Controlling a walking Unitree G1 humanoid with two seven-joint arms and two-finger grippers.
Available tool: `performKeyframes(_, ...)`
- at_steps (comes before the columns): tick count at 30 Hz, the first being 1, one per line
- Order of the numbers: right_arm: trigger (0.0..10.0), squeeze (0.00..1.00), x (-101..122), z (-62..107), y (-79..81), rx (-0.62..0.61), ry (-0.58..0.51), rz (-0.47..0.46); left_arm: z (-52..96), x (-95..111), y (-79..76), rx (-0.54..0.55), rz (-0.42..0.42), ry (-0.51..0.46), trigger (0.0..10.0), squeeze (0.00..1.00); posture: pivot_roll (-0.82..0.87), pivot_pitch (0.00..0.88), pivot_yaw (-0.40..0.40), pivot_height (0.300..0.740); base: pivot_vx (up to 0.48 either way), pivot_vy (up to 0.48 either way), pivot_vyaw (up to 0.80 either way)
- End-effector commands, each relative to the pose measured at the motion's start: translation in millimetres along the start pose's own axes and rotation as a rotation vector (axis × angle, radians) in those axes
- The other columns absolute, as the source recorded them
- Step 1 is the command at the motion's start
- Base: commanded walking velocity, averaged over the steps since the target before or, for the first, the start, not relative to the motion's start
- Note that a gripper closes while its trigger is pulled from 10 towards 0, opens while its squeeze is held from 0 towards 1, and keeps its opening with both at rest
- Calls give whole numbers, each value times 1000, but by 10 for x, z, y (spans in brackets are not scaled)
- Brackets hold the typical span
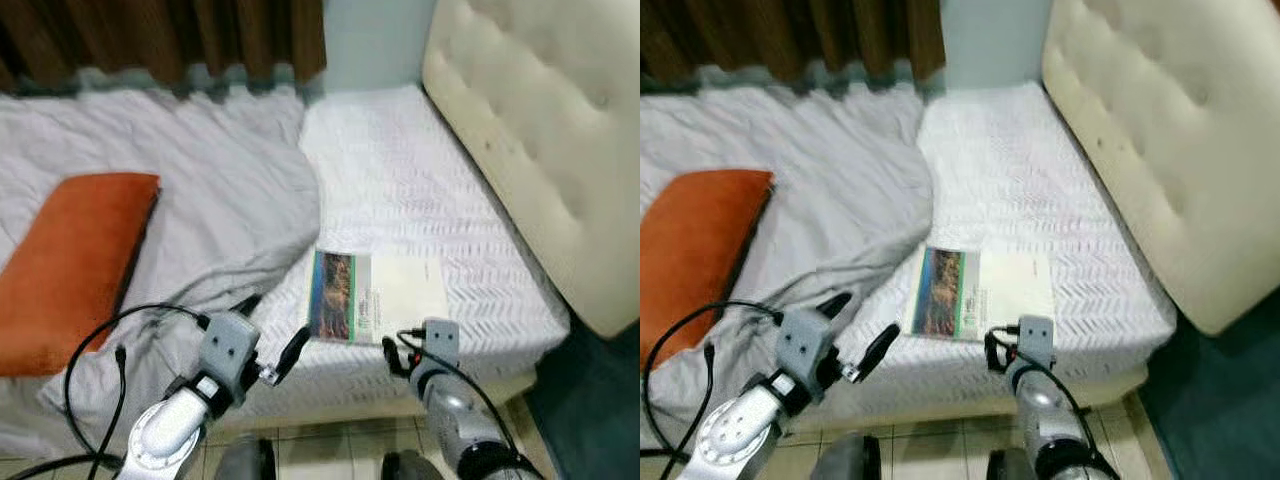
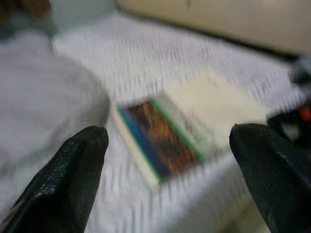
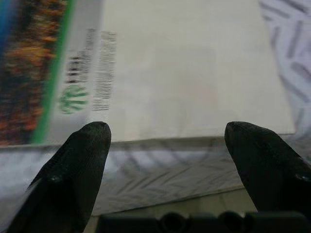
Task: Clean up the room
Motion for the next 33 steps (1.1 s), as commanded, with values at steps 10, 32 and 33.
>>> performKeyframes(10,10000,0,59,-57,-256,-91,27,95,372,49,-127,65,56,78,10000,0,202,541,-24,650,0,0,0)
performKeyframes(32,10000,0,661,-133,-520,-127,-175,444,440,-82,-429,82,181,147,10000,0,126,524,-77,650,0,0,0)
performKeyframes(33,10000,0,632,-136,-463,-106,-169,420,446,-95,-432,82,181,151,10000,0,126,522,-79,650,0,0,0)
Point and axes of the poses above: a point about 5 cm out from each wrist's last joint towards the gripper, its own z axis pointing back from the gripper into the wrist, its own x axis along the axis of the wrist's last joint, y = z × x, the point moved 2 cm from there along -z, pointing out of the wrist towards the gripper, and after that the axes turned 12 degrees about z, right-handed, at the moved point
